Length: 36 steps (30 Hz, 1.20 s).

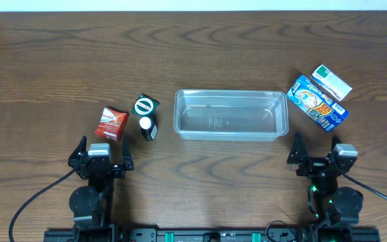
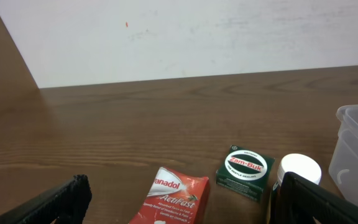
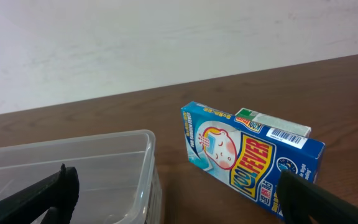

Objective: Pack container

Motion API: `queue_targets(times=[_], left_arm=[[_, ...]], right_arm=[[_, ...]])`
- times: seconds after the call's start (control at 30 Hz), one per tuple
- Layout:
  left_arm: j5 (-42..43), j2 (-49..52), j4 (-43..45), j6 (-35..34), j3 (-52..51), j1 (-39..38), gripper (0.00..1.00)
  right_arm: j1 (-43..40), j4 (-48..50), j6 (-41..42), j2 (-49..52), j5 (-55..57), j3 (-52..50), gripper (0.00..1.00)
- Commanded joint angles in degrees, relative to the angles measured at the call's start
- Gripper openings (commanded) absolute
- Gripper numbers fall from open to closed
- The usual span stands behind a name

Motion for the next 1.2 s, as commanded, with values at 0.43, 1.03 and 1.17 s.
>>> queue_targets(times=[0.43,1.03,1.17], left_arm=[[1.42,0.22,-1.40,0.50,-1.22,0.28,0.98],[1.42,0.22,-1.40,0.52,-1.22,0.28,0.98],[1.42,0.24,-1.40,0.50,-1.22,0.28,0.98]], right_arm=[[0.48,-0.26,-0.79,-0.50,0.63,-0.11,0.99],[0.48,1.68,-0.63,-0.50,-2.73,-0.11,0.99],[0.48,1.46,-0.83,-0.50,-4.83,-0.11,0.99]])
